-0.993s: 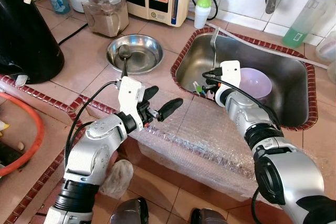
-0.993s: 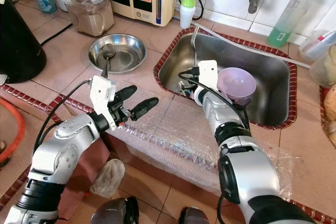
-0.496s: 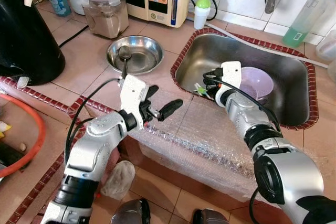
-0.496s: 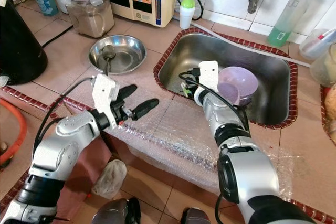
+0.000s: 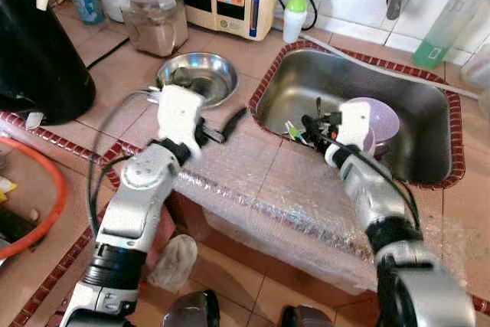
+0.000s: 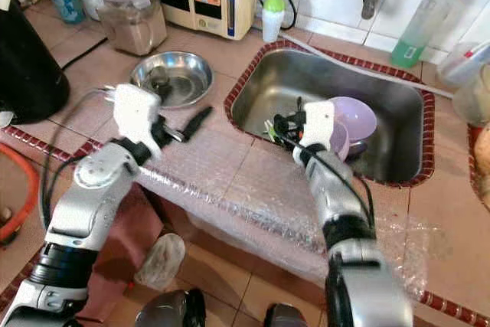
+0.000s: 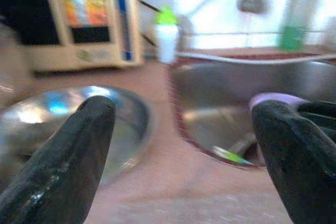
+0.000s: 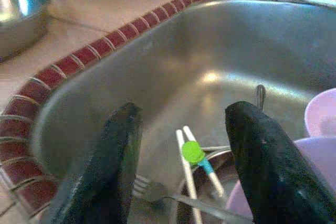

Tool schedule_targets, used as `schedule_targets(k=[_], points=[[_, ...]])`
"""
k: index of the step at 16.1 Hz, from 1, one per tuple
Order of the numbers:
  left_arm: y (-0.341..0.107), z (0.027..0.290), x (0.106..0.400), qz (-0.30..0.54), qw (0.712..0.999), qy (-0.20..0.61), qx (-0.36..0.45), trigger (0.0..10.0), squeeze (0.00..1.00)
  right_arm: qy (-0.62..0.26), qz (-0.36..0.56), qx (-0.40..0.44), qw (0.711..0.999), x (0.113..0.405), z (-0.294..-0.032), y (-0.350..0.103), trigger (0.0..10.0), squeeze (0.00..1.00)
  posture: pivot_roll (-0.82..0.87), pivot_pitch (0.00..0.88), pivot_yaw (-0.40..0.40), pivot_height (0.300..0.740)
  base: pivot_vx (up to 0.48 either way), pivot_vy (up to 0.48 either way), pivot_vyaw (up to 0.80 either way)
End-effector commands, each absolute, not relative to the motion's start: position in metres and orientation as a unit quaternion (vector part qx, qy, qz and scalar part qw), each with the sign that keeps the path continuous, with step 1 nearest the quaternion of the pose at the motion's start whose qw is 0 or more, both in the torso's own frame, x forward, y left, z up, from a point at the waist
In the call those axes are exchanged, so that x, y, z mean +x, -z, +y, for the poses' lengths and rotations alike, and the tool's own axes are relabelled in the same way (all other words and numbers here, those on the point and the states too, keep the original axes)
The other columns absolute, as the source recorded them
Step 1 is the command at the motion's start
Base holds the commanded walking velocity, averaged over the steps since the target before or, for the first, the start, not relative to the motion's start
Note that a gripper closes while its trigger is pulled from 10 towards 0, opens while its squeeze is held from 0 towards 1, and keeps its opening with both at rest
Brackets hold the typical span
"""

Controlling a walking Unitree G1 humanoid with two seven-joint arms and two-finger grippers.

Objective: Kitchen organization

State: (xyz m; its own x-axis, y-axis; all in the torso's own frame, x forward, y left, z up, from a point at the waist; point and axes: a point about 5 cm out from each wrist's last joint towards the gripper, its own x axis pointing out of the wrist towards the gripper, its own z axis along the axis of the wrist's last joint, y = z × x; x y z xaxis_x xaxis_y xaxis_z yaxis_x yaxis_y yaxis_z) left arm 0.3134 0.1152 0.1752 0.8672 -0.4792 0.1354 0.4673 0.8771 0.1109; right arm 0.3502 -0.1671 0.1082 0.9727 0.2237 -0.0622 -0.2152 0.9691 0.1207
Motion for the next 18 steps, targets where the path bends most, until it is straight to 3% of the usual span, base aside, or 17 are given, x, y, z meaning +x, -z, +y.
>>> schedule_targets(k=[1,2,7,8,9,13,14,15,16,18], points=[[-0.174,0.123,0.315,-0.090,0.972,0.209,0.051,10.0,1.00,-0.107,0.039,0.081,0.990,0.345,-0.165,-0.107,10.0,1.00,0.01,0.085,0.013,0.740,0.000,0.000,0.00],[-0.173,0.130,0.316,-0.108,0.975,0.175,0.086,10.0,1.00,-0.120,0.029,0.087,0.989,0.335,-0.159,-0.106,10.0,1.00,-0.01,0.085,0.007,0.740,0.000,0.000,0.00],[-0.151,0.149,0.320,-0.095,0.988,0.076,0.093,10.0,0.99,-0.197,0.034,0.151,0.968,0.304,-0.124,-0.108,10.0,1.00,-0.04,0.073,-0.018,0.740,0.000,0.000,0.00],[-0.146,0.152,0.322,-0.099,0.988,0.062,0.098,10.0,0.00,-0.236,0.037,0.162,0.957,0.292,-0.110,-0.114,10.0,0.41,-0.06,0.072,-0.022,0.740,0.000,0.000,0.00],[-0.144,0.150,0.325,-0.098,0.988,0.063,0.101,10.0,0.00,-0.250,0.041,0.169,0.953,0.287,-0.105,-0.117,10.0,0.00,-0.07,0.067,-0.024,0.740,0.000,0.000,0.00],[-0.131,0.147,0.334,-0.081,0.990,0.062,0.099,10.0,0.00,-0.272,0.049,0.172,0.946,0.275,-0.097,-0.123,10.0,0.00,-0.09,0.059,-0.021,0.740,0.000,0.000,0.00],[-0.129,0.146,0.337,-0.080,0.991,0.060,0.093,6.7,0.00,-0.279,0.048,0.175,0.943,0.272,-0.096,-0.127,10.0,0.00,-0.11,0.057,-0.018,0.740,0.000,0.000,0.00],[-0.127,0.146,0.339,-0.075,0.992,0.058,0.085,5.0,0.00,-0.288,0.047,0.177,0.940,0.271,-0.095,-0.130,10.0,0.00,-0.11,0.057,-0.018,0.740,0.000,0.000,0.00],[-0.126,0.146,0.340,-0.073,0.992,0.059,0.083,0.0,0.00,-0.296,0.043,0.172,0.939,0.271,-0.093,-0.133,10.0,0.00,-0.12,0.054,-0.018,0.740,0.000,0.000,0.00],[-0.123,0.144,0.342,-0.069,0.992,0.064,0.079,0.0,0.00,-0.297,0.033,0.160,0.941,0.272,-0.092,-0.137,10.0,0.00,-0.12,0.053,-0.017,0.740,0.000,0.000,0.00]])
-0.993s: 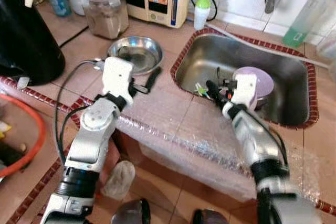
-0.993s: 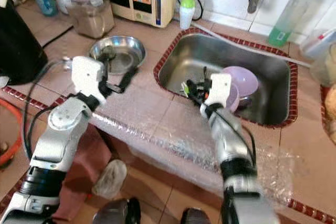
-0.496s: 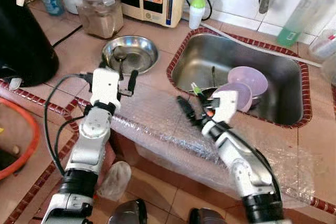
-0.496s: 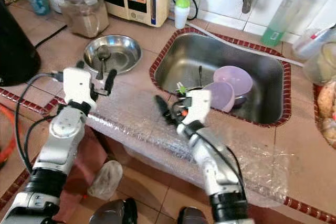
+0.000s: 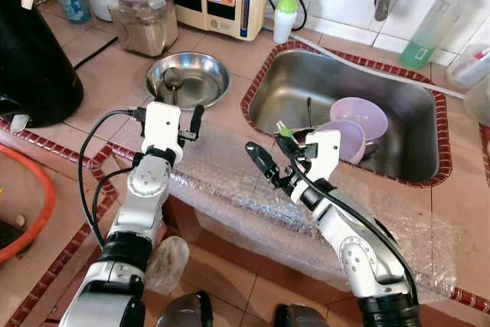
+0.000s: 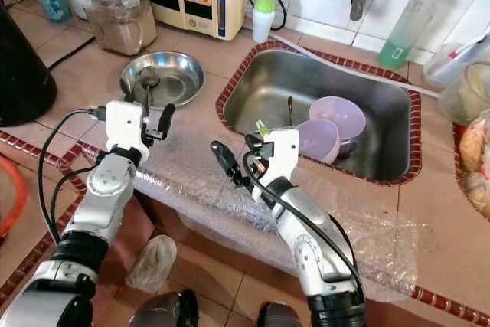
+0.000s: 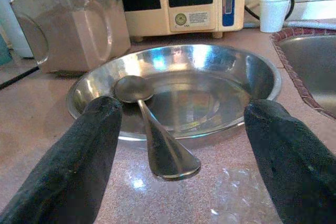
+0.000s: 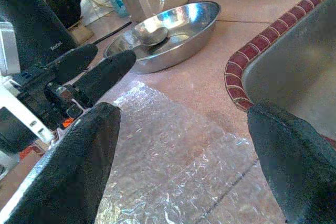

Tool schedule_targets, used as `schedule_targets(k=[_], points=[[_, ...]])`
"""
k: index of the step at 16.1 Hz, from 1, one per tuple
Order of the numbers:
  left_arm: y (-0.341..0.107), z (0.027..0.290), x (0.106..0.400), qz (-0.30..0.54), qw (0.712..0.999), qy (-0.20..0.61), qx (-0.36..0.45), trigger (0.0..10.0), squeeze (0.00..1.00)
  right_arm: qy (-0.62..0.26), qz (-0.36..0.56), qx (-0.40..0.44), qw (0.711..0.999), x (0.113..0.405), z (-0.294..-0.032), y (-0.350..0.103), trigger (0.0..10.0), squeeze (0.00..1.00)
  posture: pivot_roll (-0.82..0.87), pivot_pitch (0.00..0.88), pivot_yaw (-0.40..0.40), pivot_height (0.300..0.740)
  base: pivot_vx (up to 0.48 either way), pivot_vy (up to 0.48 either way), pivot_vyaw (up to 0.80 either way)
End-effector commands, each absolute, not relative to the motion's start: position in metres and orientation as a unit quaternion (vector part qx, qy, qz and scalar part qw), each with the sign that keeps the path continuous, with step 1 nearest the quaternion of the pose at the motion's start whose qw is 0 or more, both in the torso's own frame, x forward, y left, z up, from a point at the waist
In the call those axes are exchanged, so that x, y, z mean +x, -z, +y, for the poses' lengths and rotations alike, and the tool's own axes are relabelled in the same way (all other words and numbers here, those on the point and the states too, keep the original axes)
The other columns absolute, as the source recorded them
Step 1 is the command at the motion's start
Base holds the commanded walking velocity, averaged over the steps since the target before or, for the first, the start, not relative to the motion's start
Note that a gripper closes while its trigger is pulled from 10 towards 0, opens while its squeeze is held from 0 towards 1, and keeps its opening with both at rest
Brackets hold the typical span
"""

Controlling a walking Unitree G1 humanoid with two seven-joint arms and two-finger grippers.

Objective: Kitchen organization

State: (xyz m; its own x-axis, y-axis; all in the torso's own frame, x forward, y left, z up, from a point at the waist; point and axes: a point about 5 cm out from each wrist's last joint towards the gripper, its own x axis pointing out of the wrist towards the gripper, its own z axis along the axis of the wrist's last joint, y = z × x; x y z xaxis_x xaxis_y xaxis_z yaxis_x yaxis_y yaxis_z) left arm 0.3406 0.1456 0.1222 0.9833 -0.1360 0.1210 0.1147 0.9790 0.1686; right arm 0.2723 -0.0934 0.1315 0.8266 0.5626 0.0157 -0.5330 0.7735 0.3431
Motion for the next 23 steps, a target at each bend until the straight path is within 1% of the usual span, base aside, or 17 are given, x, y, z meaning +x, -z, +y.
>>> schedule_targets(k=[1,4,6,9,13,18,23], points=[[-0.122,0.144,0.343,-0.068,0.993,0.064,0.077,0.0,0.00,-0.290,0.029,0.155,0.944,0.274,-0.094,-0.139,10.0,0.00,-0.12,0.053,-0.017,0.740,0.000,0.000,0.00],[-0.118,0.146,0.344,-0.065,0.993,0.060,0.079,0.0,0.00,-0.263,0.005,0.126,0.957,0.282,-0.103,-0.147,10.0,0.00,-0.12,0.051,-0.016,0.740,0.000,0.000,0.00],[-0.118,0.146,0.345,-0.065,0.993,0.059,0.079,0.0,0.00,-0.262,-0.003,0.130,0.956,0.287,-0.105,-0.154,10.0,0.00,-0.12,0.047,-0.017,0.740,0.000,0.000,0.00],[-0.119,0.146,0.345,-0.071,0.993,0.060,0.079,0.0,0.00,-0.279,0.001,0.132,0.951,0.287,-0.103,-0.154,10.0,0.00,-0.11,0.047,-0.022,0.740,0.000,0.000,0.00],[-0.117,0.148,0.343,-0.073,0.993,0.060,0.077,0.0,0.00,-0.277,0.004,0.130,0.952,0.289,-0.101,-0.150,10.0,0.00,-0.10,0.045,-0.028,0.740,0.000,0.000,0.00],[-0.113,0.147,0.341,-0.070,0.993,0.059,0.074,0.0,0.00,-0.290,0.015,0.137,0.947,0.289,-0.091,-0.148,10.0,0.00,-0.09,0.043,-0.048,0.740,0.000,0.000,0.00],[-0.110,0.148,0.340,-0.066,0.993,0.056,0.074,0.0,0.00,-0.285,0.009,0.131,0.949,0.294,-0.094,-0.149,10.0,0.00,-0.09,0.036,-0.045,0.740,0.000,0.000,0.00]])
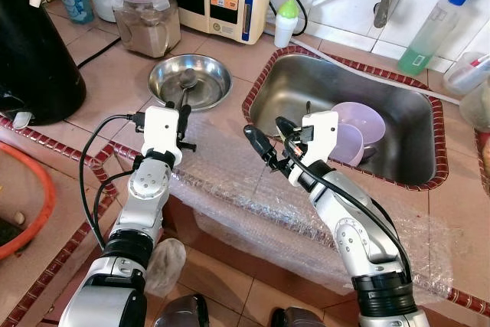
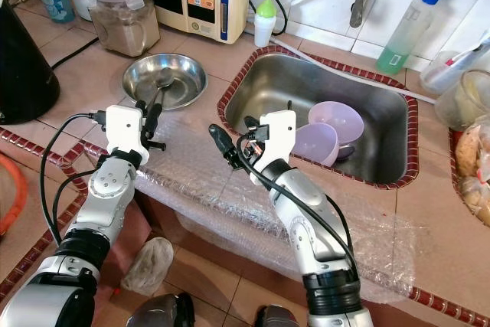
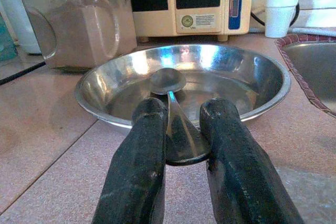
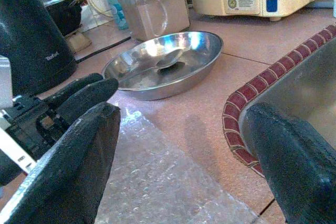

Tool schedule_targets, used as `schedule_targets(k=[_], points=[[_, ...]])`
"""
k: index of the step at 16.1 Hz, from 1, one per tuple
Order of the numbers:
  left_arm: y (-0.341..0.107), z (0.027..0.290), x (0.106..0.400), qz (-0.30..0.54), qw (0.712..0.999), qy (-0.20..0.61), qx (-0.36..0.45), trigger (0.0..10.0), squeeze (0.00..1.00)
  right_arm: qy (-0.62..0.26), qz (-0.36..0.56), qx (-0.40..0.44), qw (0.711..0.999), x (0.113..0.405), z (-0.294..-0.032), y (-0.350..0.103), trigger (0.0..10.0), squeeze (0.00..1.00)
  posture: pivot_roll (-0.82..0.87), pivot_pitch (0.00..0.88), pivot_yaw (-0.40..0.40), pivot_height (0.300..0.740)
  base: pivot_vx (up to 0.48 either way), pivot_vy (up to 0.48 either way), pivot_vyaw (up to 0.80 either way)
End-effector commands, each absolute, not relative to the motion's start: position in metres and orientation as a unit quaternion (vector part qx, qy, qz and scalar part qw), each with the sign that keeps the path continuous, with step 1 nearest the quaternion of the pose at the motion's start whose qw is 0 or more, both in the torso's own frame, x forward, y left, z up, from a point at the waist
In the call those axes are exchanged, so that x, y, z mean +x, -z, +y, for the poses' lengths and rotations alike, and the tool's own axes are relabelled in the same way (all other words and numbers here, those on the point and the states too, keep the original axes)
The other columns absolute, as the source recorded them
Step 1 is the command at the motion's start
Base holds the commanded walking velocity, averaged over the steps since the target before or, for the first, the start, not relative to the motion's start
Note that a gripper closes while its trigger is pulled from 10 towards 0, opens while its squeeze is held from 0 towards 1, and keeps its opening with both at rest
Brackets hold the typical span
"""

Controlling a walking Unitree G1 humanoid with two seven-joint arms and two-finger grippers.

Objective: Kitchen organization

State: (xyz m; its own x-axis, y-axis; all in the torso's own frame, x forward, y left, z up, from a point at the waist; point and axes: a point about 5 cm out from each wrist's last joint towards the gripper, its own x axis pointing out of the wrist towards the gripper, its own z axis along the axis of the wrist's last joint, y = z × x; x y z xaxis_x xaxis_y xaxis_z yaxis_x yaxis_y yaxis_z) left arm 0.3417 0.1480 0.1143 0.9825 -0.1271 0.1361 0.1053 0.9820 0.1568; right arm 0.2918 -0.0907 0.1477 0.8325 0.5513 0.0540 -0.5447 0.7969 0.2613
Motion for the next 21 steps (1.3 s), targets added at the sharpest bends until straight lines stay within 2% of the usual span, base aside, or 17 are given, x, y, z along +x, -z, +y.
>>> schedule_targets(k=[1,7,10,12,14,17,21], points=[[-0.112,0.147,0.341,-0.073,0.993,0.056,0.073,0.0,0.00,-0.284,0.008,0.130,0.950,0.295,-0.094,-0.149,10.0,0.00,-0.09,0.035,-0.043,0.740,0.000,0.000,0.00],[-0.148,0.131,0.332,-0.180,0.978,0.079,0.073,0.0,0.00,-0.271,0.005,0.144,0.952,0.299,-0.095,-0.149,10.0,0.00,-0.08,0.039,-0.037,0.740,0.000,0.000,0.00],[-0.166,0.111,0.321,-0.234,0.958,0.140,0.086,0.0,0.00,-0.251,0.014,0.209,0.945,0.306,-0.098,-0.152,10.0,0.00,-0.07,0.039,-0.040,0.740,0.000,0.000,0.00],[-0.164,0.100,0.314,-0.233,0.953,0.174,0.090,0.0,0.00,-0.238,0.021,0.314,0.919,0.313,-0.103,-0.158,10.0,0.00,-0.07,0.040,-0.042,0.740,0.000,0.000,0.00],[-0.155,0.081,0.301,-0.228,0.937,0.242,0.108,0.0,0.00,-0.265,0.021,0.408,0.874,0.320,-0.108,-0.170,10.0,0.00,-0.07,0.041,-0.038,0.740,0.000,0.000,0.00],[-0.155,0.064,0.292,-0.234,0.918,0.300,0.108,0.0,0.00,-0.288,0.023,0.436,0.853,0.326,-0.110,-0.177,10.0,0.00,-0.07,0.044,-0.035,0.740,0.000,0.000,0.00],[-0.160,0.052,0.287,-0.245,0.906,0.329,0.106,0.0,0.00,-0.285,0.051,0.449,0.846,0.338,-0.109,-0.169,10.0,0.00,-0.05,0.055,-0.031,0.740,0.000,0.000,0.00]])
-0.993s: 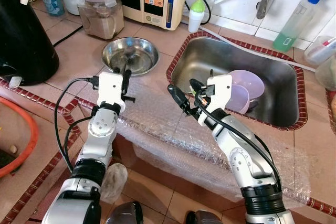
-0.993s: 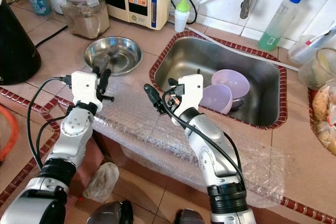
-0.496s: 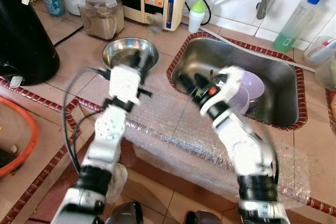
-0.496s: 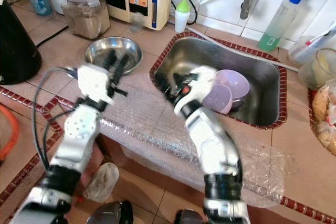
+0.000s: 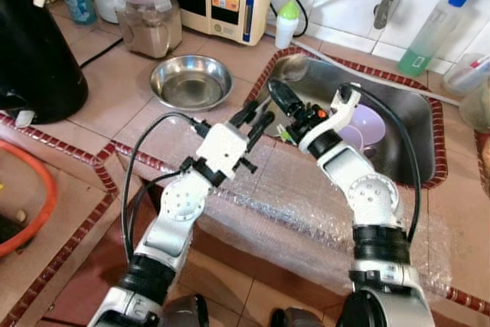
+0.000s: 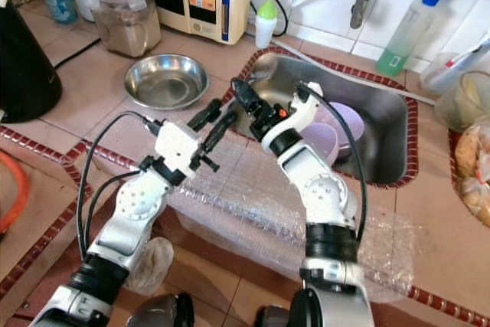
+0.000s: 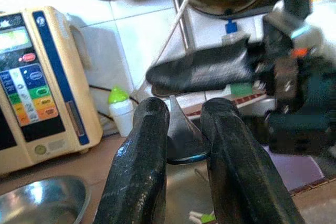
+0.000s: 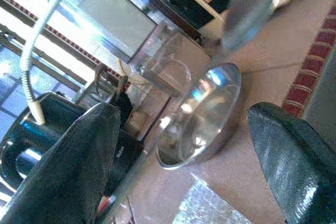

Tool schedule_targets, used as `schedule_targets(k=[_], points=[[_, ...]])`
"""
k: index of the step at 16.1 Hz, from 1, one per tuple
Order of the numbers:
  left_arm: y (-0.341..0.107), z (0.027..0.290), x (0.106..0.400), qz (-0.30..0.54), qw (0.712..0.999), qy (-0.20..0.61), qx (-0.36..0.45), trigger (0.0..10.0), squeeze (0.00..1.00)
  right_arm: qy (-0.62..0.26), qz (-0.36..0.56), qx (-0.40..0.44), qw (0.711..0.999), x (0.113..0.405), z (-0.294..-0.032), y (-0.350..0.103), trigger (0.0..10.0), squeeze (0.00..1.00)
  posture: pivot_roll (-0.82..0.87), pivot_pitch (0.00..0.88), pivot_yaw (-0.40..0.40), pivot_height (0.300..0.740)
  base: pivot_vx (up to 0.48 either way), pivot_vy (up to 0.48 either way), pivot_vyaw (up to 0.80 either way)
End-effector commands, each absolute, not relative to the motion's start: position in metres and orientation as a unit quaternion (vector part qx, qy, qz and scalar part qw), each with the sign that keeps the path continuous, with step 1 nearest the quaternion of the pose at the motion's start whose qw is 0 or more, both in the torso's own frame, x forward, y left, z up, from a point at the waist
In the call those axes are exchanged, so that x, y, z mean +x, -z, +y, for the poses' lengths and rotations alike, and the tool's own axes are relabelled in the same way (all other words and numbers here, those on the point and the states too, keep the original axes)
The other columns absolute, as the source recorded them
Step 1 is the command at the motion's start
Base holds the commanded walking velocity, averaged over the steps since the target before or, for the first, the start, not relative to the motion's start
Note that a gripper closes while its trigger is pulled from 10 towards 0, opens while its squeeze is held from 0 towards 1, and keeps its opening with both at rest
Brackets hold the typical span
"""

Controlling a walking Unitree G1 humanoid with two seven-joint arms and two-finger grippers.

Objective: Kitchen organization

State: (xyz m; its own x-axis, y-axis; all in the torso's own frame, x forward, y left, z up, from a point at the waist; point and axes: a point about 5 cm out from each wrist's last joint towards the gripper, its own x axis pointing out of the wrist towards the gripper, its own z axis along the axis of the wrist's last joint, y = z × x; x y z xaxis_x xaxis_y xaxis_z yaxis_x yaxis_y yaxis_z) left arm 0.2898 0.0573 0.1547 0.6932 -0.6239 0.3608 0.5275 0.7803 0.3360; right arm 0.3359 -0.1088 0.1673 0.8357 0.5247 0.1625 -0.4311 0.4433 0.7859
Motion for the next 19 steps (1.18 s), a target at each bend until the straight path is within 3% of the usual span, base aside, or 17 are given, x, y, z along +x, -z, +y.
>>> schedule_targets(k=[1,2,3,4,19], points=[[-0.160,0.052,0.286,-0.245,0.905,0.330,0.105,0.0,0.00,-0.287,0.053,0.450,0.844,0.339,-0.108,-0.169,10.0,0.00,-0.05,0.055,-0.031,0.740,0.000,0.000,0.00],[-0.159,0.052,0.285,-0.244,0.905,0.332,0.104,0.0,0.00,-0.288,0.057,0.451,0.843,0.343,-0.105,-0.168,10.0,0.00,-0.05,0.060,-0.030,0.740,0.000,0.000,0.00],[-0.159,0.051,0.285,-0.243,0.905,0.333,0.104,0.0,0.00,-0.289,0.059,0.455,0.840,0.347,-0.103,-0.168,0.7,0.00,-0.04,0.061,-0.029,0.740,0.000,0.000,0.00],[-0.159,0.051,0.284,-0.242,0.905,0.334,0.104,0.0,0.00,-0.289,0.059,0.460,0.838,0.350,-0.100,-0.169,0.0,0.00,-0.04,0.061,-0.029,0.740,0.000,0.000,0.00],[-0.156,0.054,0.288,-0.235,0.909,0.325,0.111,0.0,0.00,-0.257,0.040,0.457,0.850,0.367,-0.112,-0.170,0.0,0.00,-0.04,0.045,-0.033,0.740,0.000,0.000,0.00]])
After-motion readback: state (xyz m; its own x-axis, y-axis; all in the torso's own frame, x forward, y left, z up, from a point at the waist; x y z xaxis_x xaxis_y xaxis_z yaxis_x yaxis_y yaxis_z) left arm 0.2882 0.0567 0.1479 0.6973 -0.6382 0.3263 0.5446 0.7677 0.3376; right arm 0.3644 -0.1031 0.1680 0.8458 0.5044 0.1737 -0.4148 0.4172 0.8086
